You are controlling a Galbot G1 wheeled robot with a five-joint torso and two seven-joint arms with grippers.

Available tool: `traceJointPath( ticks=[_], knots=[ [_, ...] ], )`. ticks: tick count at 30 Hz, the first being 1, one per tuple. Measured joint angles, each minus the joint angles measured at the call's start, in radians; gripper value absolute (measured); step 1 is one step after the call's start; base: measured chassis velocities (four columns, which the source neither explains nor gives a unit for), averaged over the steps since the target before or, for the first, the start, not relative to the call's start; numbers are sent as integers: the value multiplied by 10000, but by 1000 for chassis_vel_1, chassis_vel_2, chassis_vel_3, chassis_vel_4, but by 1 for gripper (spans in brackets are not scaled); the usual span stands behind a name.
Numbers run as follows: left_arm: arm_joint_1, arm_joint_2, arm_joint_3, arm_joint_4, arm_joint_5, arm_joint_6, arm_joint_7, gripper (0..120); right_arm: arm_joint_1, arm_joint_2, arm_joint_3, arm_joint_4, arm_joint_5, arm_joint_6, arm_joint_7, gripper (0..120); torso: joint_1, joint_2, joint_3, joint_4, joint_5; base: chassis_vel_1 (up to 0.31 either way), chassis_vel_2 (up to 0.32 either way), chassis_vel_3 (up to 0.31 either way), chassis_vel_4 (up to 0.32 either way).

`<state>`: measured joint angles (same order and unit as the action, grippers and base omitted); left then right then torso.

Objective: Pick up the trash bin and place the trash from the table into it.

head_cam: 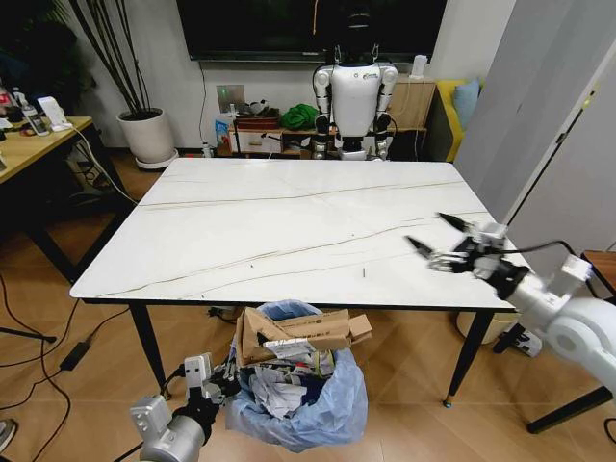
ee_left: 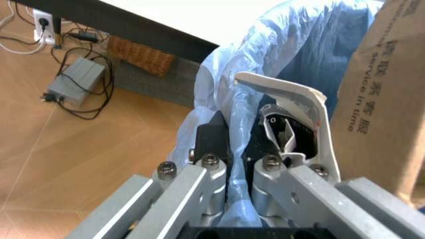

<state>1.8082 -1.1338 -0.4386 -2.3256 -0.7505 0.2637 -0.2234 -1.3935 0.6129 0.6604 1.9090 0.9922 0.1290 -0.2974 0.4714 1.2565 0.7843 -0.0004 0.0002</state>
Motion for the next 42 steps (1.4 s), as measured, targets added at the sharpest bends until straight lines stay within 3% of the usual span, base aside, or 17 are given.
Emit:
traceJointPath(
  ticks=[2,7,15,34,42],
  knots=[
    [37,-32,-12,0,177,-38,59,0,-756,910,1018,68,-298,-15,297,100,0,0,-1,-1,2,0,0,0,0],
    [194,-69,-1,0,424,-102,162,0,-1632,2222,2106,243,-761,190,351,100,-2,0,-1,2,-1,0,0,0,0],
    [412,-132,-137,-1,1067,-313,246,0,-2569,3667,2541,336,-1696,717,-459,100,-2,0,-1,2,-1,0,0,0,0],
    [629,-182,-518,338,1133,-690,313,0,-2992,5483,2264,31,-3206,1058,-925,100,0,0,0,4,-2,0,0,0,0],
    [572,-176,-638,414,956,-704,204,0,-3149,6117,2625,-229,-3762,1159,-198,100,0,0,0,3,-2,0,0,0,0]
  ],
)
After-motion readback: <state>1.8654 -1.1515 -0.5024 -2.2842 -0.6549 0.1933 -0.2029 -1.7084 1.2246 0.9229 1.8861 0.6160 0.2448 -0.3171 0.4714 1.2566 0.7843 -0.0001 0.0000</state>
